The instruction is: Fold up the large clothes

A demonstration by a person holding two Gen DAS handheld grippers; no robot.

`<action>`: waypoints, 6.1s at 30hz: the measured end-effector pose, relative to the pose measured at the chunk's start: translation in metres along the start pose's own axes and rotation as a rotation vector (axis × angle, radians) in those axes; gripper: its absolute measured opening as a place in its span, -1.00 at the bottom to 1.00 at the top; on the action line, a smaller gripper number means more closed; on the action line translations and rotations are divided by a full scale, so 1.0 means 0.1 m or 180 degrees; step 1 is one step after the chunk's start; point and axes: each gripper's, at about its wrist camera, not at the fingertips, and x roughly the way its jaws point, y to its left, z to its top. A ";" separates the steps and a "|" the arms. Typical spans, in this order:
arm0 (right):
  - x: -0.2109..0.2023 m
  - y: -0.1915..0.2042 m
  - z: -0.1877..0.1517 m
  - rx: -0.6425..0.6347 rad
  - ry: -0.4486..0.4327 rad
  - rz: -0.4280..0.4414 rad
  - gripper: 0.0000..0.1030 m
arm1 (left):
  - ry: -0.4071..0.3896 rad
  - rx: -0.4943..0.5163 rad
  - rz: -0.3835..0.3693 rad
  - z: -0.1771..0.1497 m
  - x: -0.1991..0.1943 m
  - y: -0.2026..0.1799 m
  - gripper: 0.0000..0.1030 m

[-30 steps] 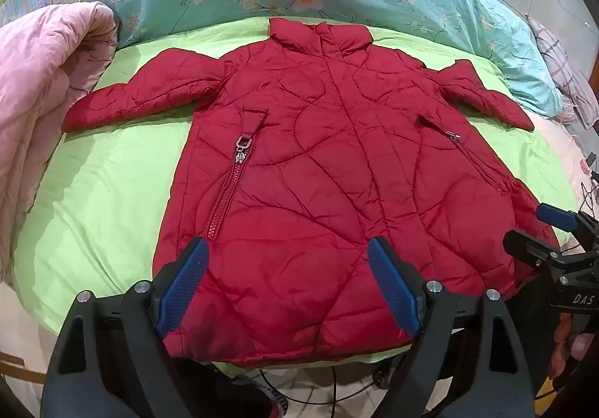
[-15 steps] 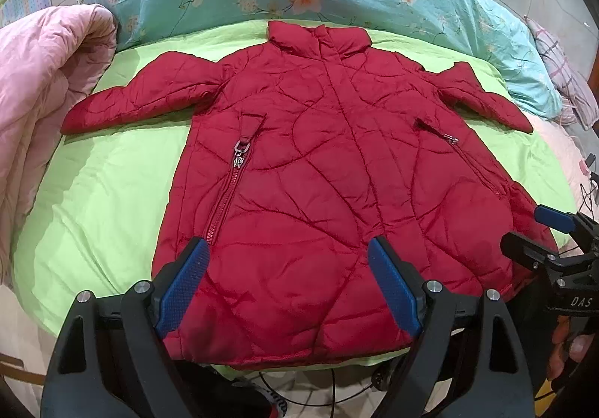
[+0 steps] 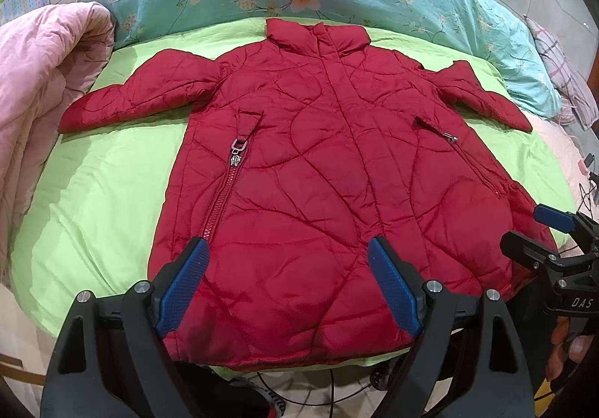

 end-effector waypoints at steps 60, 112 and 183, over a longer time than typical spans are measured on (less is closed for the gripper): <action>0.13 -0.54 0.29 0.0346 -0.0070 0.0004 1.00 | 0.0166 -0.0093 -0.0034 0.31 0.41 0.05 0.69; 1.05 -4.65 1.28 0.2717 -0.0918 -0.0461 -0.87 | 0.0342 -0.0228 -0.0082 1.00 1.36 0.03 0.69; 1.68 -0.52 1.85 -0.0217 -0.0213 0.1007 0.13 | 0.0454 -0.1070 -0.1337 2.01 2.31 0.96 -0.70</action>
